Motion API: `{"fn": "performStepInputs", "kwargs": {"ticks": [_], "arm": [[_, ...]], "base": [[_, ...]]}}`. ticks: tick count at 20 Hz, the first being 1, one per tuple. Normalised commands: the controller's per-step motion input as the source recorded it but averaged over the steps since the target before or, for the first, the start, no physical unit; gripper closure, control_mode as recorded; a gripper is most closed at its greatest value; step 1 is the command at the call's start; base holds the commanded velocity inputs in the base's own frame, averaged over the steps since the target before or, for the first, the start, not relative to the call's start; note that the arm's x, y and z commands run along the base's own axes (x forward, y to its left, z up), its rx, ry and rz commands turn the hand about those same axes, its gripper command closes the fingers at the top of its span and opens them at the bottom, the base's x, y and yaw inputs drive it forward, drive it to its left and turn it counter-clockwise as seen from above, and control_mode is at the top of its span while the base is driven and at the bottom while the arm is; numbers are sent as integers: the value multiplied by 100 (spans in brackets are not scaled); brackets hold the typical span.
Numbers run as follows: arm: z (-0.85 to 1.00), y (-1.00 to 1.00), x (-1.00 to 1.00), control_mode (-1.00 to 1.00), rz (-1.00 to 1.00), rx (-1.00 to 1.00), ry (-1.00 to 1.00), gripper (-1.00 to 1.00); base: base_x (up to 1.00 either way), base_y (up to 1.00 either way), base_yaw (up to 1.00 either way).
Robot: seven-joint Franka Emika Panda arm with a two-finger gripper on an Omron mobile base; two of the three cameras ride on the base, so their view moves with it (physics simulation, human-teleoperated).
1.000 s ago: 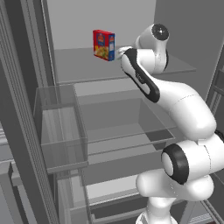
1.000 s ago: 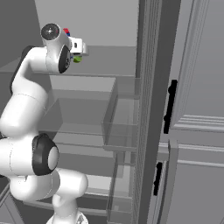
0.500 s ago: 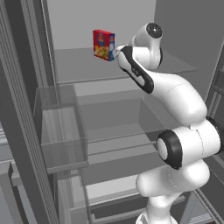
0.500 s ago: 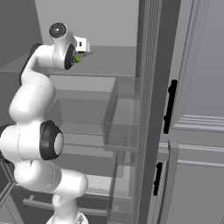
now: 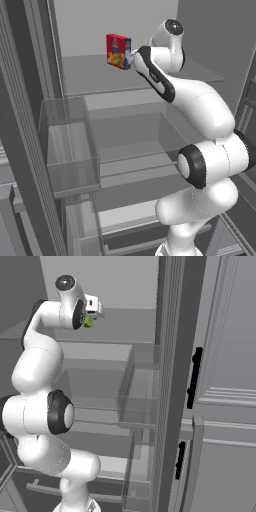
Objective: Grab a lemon wedge from the fridge and one ice cube from the ice bowl, and put them in the glass of lemonade.
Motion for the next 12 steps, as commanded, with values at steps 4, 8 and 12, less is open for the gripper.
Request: {"fn": "performStepInputs", "kwargs": {"ticks": [4, 8, 12], "arm": [[-9, 0, 0, -100, 0, 0, 0, -100], [-11, 0, -2, -100, 0, 0, 0, -100], [-20, 0, 0, -100, 0, 0, 0, -100]], "base": [[0, 0, 0], [0, 0, 0], [0, 0, 0]]}}
